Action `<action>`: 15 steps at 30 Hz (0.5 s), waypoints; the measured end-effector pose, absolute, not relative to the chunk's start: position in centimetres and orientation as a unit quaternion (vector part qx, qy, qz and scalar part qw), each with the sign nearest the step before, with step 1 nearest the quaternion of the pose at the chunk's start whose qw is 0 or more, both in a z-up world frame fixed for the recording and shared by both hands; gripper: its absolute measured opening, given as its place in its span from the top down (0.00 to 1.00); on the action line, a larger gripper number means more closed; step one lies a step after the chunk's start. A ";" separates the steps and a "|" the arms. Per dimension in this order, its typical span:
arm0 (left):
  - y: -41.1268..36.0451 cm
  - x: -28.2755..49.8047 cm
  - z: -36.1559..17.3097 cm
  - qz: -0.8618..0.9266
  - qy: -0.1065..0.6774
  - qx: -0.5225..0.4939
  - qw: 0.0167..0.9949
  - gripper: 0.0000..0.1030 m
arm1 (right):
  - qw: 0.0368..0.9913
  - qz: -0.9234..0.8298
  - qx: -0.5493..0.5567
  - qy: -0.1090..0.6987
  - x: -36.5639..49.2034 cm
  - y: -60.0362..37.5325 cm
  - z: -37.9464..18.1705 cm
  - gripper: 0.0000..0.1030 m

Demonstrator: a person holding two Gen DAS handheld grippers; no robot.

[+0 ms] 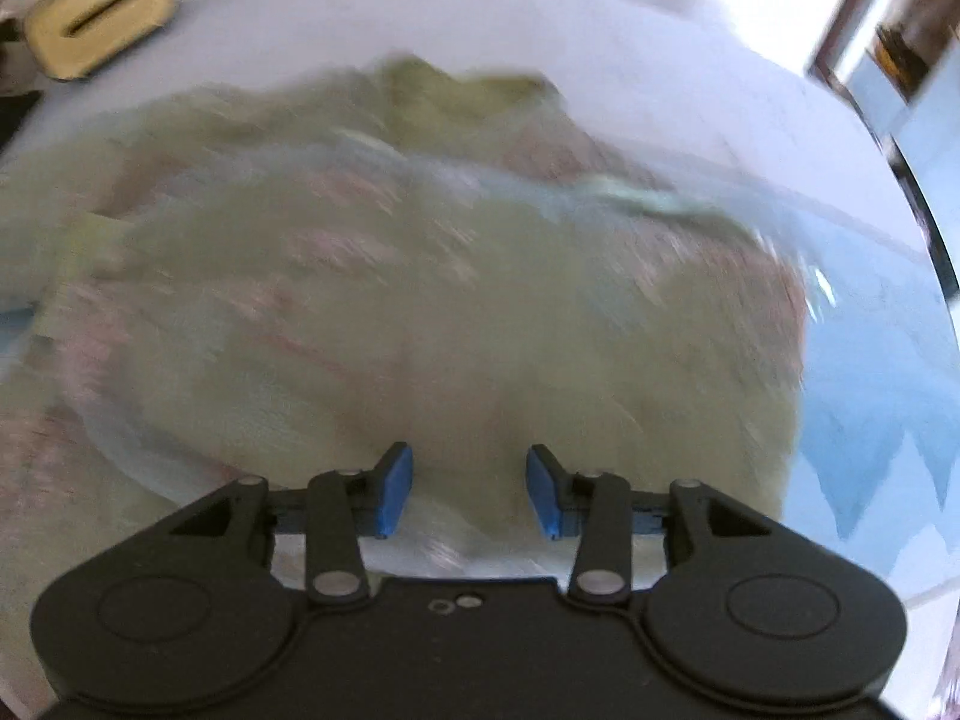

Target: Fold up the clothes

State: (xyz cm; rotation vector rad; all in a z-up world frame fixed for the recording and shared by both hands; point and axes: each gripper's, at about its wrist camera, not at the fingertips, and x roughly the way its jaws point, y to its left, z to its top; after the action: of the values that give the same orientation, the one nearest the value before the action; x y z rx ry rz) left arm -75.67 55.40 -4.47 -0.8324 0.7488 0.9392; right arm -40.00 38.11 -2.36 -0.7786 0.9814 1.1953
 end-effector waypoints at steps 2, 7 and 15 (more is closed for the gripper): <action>56.3 -76.7 -4.5 0.454 0.320 -0.399 0.729 0.30 | 0.636 0.559 -0.328 0.419 -41.8 39.1 -1.3 0.00; 58.6 -78.6 -4.4 0.498 0.259 -0.442 0.700 0.25 | 0.585 0.630 -0.325 0.394 -47.2 42.8 -0.9 0.00; 61.8 -78.8 -5.4 0.583 0.231 -0.453 0.634 0.24 | 0.547 0.635 -0.368 0.402 -49.5 43.7 -3.6 0.00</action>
State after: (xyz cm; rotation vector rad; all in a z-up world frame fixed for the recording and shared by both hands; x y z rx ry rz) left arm -78.75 61.82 -5.38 -1.0363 0.5273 1.3321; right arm -49.54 43.68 -3.62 -0.8726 0.9531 1.5056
